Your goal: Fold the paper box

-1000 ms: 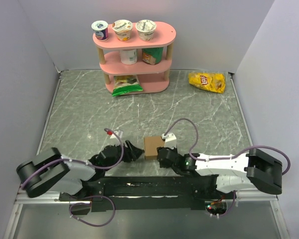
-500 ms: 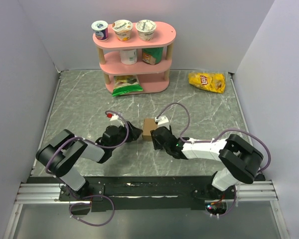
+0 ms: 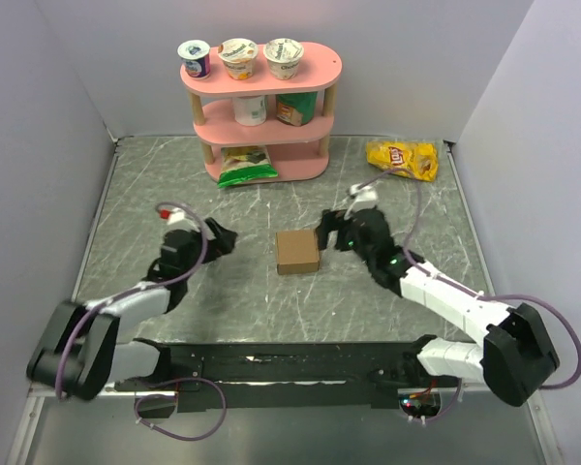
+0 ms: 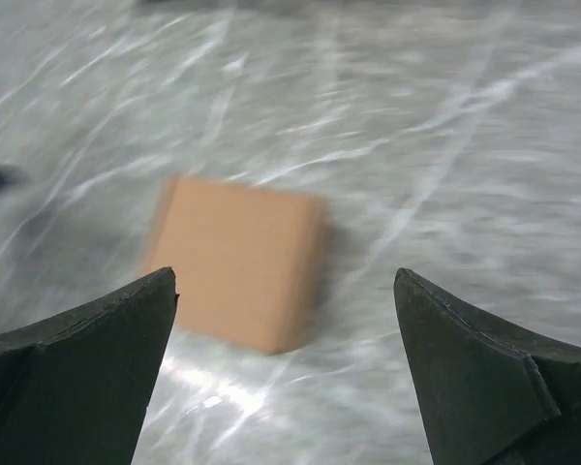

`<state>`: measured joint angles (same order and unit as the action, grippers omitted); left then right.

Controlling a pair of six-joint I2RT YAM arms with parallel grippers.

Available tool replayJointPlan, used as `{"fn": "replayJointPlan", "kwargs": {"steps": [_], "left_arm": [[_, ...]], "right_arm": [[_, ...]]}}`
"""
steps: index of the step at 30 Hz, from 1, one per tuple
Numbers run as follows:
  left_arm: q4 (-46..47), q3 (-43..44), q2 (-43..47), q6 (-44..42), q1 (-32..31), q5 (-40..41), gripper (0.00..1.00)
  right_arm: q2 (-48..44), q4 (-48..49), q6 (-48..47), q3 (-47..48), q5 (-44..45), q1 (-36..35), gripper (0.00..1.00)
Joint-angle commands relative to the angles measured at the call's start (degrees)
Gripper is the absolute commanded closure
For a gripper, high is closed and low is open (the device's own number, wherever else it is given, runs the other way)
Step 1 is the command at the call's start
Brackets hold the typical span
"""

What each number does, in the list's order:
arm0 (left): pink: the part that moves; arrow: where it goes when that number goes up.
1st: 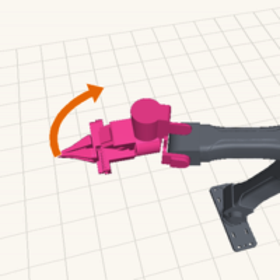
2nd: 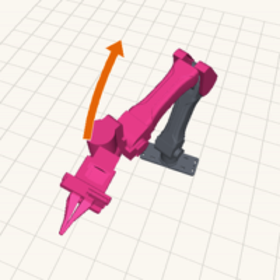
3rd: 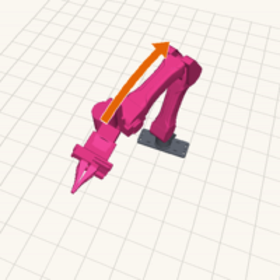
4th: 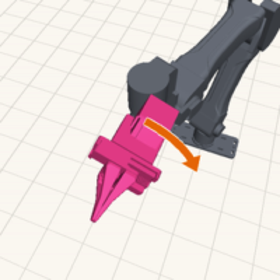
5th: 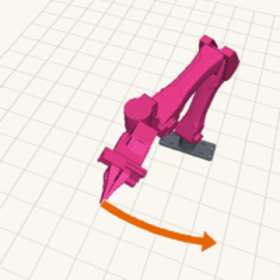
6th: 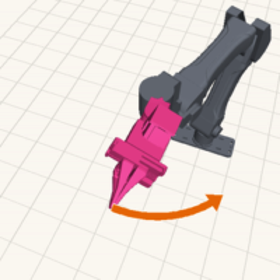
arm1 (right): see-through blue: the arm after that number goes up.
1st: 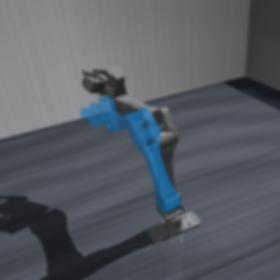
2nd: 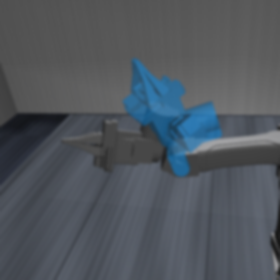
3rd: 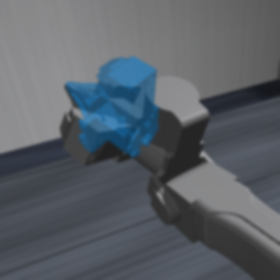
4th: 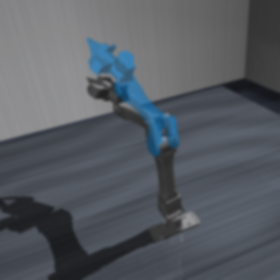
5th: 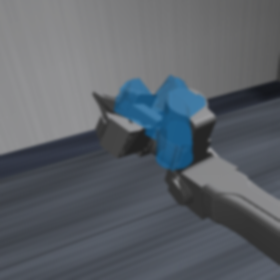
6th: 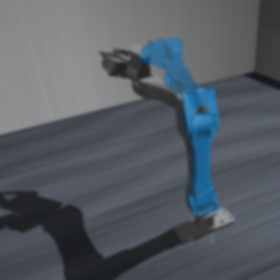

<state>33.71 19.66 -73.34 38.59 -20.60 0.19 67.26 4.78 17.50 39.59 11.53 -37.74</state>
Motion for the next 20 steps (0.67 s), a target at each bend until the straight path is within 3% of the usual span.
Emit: {"fn": "replayJointPlan", "kwargs": {"steps": [1,5,8,12,20], "left_arm": [[-11.45,5.2,12.58,-2.72,5.65,-0.54,0.04],[-21.3,8.81,25.58,-6.33,6.98,3.23,0.04],[-25.17,10.57,29.73,-5.37,6.98,3.68,0.04],[-31.86,14.17,31.5,-5.02,6.89,7.2,0.04],[-33.09,15.23,32.12,-4.49,6.89,7.02,0.04]], "right_arm": [[-4.57,-2.66,0.87,1.1,-7.31,12.21,0.0],[-13.81,-3.54,0.7,-3.2,-6.17,17.86,0.0],[-21.19,-4.69,-0.87,-5.05,-3.27,19.97,0.0],[-26.56,-9.43,-2.82,-4.7,-0.99,21.47,0.0],[-28.59,-10.31,-2.64,-5.84,-0.46,21.65,0.0]]}}
